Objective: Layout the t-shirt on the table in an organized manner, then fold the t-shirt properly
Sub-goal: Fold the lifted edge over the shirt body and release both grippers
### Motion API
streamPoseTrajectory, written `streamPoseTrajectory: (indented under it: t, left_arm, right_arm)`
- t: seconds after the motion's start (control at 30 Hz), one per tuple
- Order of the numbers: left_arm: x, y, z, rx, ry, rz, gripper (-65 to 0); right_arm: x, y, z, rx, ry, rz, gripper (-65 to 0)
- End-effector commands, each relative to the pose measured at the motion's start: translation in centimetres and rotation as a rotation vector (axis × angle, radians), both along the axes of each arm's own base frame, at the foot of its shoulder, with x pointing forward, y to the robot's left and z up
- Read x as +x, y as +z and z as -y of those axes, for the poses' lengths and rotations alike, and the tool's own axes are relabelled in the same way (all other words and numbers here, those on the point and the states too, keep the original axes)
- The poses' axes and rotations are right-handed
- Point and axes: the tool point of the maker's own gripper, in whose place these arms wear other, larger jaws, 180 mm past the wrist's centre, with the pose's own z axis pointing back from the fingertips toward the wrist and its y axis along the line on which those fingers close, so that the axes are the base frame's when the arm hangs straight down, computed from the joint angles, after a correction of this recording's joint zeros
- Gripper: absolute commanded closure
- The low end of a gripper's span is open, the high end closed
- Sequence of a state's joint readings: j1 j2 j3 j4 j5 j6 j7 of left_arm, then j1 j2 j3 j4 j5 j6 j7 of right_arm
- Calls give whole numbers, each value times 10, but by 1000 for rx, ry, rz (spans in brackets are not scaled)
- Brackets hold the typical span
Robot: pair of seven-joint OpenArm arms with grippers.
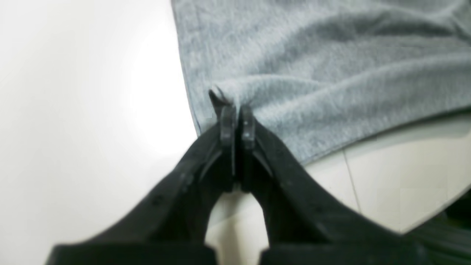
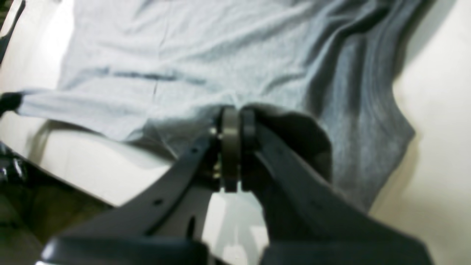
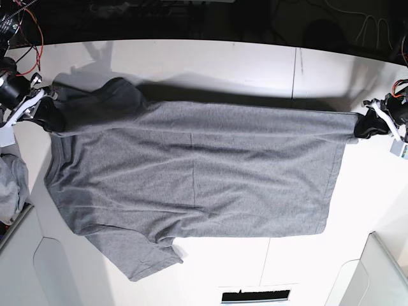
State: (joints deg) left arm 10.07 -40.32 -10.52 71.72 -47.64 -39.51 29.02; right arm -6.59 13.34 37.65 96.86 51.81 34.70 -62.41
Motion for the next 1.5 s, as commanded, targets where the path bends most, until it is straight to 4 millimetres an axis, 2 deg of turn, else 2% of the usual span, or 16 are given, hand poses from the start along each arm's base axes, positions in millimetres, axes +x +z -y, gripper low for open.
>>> streamPoseTrajectory:
  t: [0.0,0.33,0.5,0.57,0.6,0.67,0.73,0.87,0.97,1.07,1.17,1.23,1.27,1.4,1.47]
  left_arm:
    - [15,16,-7,2,4,56,0]
    - [60,14,-4,10,4,85,0]
    - [64,4,-1,17,8,89,0]
    - [63,-1,1,16,10,87,-67]
    - [62,-2,1,12,14,86,-113]
    - [62,-3,2,5,18,88,-201]
    - [62,-4,4,1,18,88,-268]
    - [59,-6,1,11,14,66,-291]
    - [57,-1,-8,0,30,39,-291]
    - [59,15,-23,-47,89,60,-291]
    - [50,24,-40,-109,167,59,-293]
    - [35,17,-43,-146,193,10,-301]
    - [31,16,-40,-190,208,11,-306]
    - [8,6,-43,-247,264,16,-331]
    - [-3,1,-45,-255,282,3,-331]
  right_arm:
    - [15,15,6,6,-11,64,0]
    - [72,13,-6,57,-1,86,0]
    - [83,4,-13,24,23,59,0]
    - [85,2,-14,10,22,60,0]
    - [85,1,-13,2,19,56,-45]
    - [84,-2,-12,-9,12,44,-196]
    - [84,-2,-11,-16,10,42,-293]
    - [84,-1,-6,-12,-12,44,-308]
    - [80,-1,11,-11,-60,32,-308]
    - [70,2,43,-3,-165,39,-308]
    - [47,-1,76,15,-274,35,-308]
    - [27,-9,92,12,-328,10,-309]
    - [18,-13,97,13,-347,-2,-315]
    - [-6,-28,101,2,-367,-51,-435]
    - [-13,-33,104,-15,-377,-65,-445]
